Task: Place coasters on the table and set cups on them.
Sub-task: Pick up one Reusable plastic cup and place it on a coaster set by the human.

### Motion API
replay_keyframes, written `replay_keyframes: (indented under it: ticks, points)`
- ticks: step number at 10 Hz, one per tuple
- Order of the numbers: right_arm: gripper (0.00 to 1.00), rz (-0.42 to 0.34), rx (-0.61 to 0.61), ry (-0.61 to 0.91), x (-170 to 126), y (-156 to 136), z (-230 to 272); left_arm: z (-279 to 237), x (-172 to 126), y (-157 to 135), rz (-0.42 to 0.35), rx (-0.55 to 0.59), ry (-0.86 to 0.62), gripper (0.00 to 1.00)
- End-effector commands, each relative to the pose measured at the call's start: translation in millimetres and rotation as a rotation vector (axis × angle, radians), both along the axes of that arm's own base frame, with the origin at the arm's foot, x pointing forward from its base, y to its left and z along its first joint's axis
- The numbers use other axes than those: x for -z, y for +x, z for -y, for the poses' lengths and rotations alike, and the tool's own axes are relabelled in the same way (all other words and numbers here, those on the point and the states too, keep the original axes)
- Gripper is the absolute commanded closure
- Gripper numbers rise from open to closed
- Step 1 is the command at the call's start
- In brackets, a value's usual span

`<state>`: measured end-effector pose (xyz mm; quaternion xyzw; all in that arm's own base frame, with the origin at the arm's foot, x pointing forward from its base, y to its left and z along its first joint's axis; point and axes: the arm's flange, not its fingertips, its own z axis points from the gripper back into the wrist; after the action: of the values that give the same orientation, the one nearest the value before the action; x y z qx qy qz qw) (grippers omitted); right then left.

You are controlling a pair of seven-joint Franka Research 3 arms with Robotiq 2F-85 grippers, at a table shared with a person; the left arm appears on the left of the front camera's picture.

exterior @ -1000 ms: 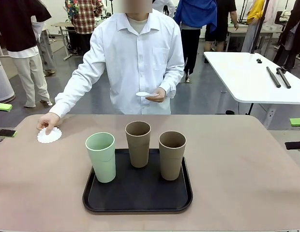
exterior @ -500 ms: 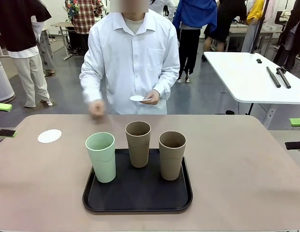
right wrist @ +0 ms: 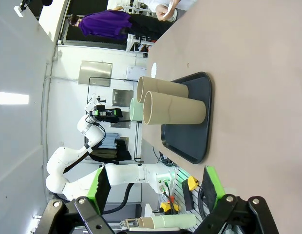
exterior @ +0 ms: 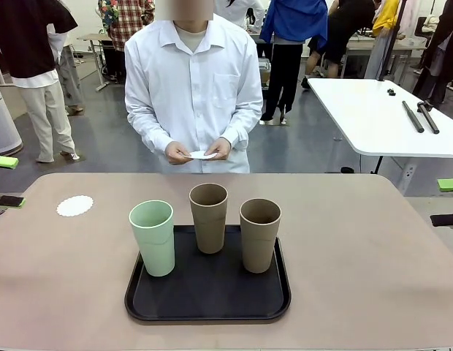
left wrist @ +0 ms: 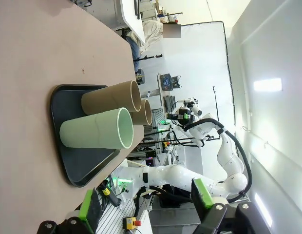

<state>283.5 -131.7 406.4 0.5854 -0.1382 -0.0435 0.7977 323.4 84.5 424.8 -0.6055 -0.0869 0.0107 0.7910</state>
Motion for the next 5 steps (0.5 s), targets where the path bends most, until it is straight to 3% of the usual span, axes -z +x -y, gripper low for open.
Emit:
replay_keyframes:
  ticks: [1,2,4,5]
  points:
    - [0.0,-0.002,0.003,0.009,0.5,1.1,0.3,-0.6,-1.2,-0.8,0.016,0.002,-0.012,0.0]
    - [0.0,-0.002,0.003,0.009,0.5,1.1,0.3,0.0,0.0,0.0,0.0,0.0,0.0,0.0]
    - [0.0,-0.002,0.003,0.009,0.5,1.1,0.3,29.1,-50.5,23.3,0.266,0.173,0.368,0.0]
    - [0.0,-0.002,0.003,0.009,0.5,1.1,0.3,53.8,-72.7,29.4,0.356,0.282,0.576,0.0]
